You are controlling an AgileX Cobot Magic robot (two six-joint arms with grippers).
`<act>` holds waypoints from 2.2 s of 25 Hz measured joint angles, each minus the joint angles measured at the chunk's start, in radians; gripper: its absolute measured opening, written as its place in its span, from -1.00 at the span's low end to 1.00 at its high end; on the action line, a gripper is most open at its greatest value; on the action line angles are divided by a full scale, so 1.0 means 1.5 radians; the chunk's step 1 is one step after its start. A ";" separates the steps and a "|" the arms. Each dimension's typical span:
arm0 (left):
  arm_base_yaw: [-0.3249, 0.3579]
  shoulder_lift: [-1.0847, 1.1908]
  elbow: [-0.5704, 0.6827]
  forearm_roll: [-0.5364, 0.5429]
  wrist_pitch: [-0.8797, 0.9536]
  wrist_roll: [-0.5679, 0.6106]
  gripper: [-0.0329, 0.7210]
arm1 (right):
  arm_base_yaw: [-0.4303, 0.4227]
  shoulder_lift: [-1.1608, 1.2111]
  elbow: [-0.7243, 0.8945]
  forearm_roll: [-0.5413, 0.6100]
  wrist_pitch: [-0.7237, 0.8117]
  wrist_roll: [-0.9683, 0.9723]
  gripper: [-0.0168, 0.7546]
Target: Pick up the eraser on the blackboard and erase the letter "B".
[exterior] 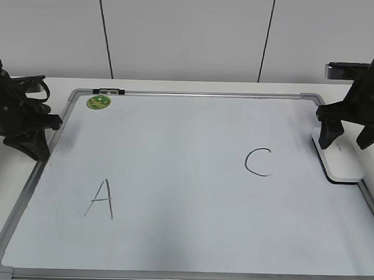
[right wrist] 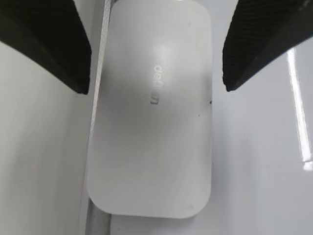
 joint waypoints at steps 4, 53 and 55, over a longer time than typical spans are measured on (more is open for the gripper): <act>0.000 0.003 -0.009 0.000 0.002 0.000 -0.73 | 0.000 0.000 -0.033 0.000 0.047 -0.006 0.65; -0.050 -0.718 0.151 0.029 0.246 -0.036 0.30 | 0.000 -0.814 0.304 0.027 0.180 -0.036 0.53; -0.050 -0.771 0.199 0.029 0.248 -0.037 0.30 | 0.000 -0.851 0.344 0.033 0.180 -0.028 0.53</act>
